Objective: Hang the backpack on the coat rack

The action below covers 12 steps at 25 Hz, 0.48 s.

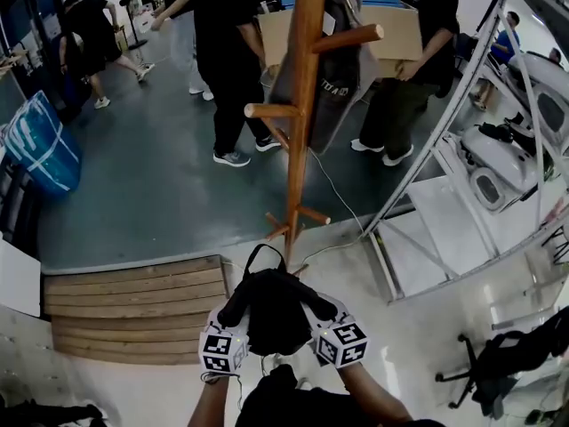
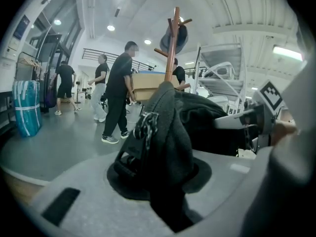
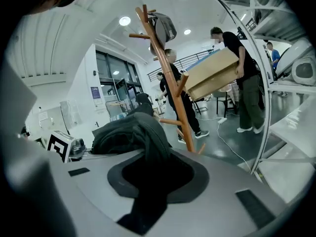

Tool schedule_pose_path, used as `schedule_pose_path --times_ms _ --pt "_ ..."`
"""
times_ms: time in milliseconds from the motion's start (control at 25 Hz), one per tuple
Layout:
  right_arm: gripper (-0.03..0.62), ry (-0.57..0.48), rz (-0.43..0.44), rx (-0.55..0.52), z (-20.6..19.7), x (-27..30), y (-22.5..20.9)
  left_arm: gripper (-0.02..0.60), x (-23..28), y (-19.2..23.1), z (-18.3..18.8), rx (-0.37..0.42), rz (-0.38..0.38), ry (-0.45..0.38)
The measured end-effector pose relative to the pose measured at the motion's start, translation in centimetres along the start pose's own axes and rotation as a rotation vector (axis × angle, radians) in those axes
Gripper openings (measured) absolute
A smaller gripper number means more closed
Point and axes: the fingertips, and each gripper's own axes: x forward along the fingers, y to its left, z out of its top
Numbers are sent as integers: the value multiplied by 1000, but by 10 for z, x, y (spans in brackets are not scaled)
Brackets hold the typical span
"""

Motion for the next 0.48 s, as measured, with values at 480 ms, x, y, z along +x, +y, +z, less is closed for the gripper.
schedule_pose_path --times_ms 480 --pt "69 -1 -52 12 -2 22 -21 112 37 13 -5 -1 -54 16"
